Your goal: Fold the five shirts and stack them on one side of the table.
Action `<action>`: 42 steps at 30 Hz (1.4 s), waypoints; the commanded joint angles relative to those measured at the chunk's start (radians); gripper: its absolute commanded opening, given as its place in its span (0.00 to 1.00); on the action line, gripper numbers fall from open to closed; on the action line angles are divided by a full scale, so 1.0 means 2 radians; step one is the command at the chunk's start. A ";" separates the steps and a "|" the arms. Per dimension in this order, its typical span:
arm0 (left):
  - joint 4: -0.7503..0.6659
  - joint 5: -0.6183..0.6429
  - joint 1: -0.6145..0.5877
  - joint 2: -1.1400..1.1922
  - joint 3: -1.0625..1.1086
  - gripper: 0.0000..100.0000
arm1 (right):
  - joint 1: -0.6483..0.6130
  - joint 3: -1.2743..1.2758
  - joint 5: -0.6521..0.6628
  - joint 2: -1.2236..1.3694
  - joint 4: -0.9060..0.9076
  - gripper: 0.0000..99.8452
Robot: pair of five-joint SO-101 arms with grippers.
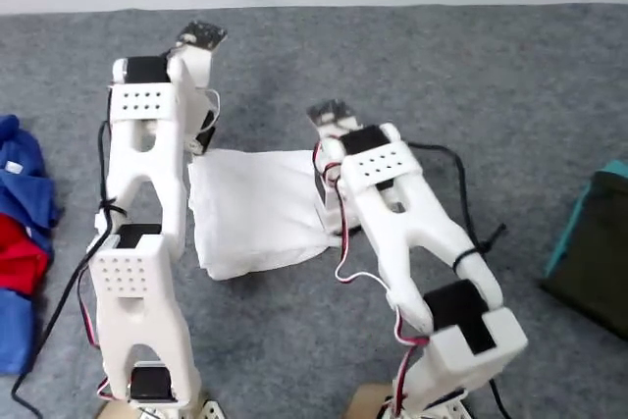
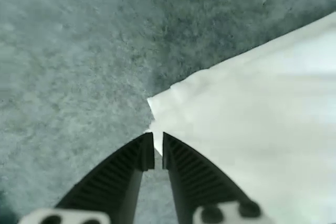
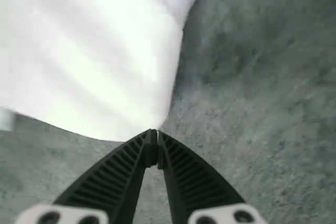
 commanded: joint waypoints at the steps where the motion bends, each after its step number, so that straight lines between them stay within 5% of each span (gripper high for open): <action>1: 0.017 -0.005 0.002 -0.008 -0.027 0.04 | -0.003 -0.041 0.006 -0.044 0.003 0.01; 15: -0.015 -0.005 0.060 0.013 0.031 0.01 | -0.005 -0.004 0.015 0.013 -0.073 0.01; 29: -0.027 -0.018 -0.006 0.068 0.016 0.01 | -0.010 0.009 0.030 0.080 -0.032 0.01; 42: 0.018 -0.018 -0.002 0.068 -0.089 0.01 | -0.010 0.010 0.049 -0.036 -0.005 0.01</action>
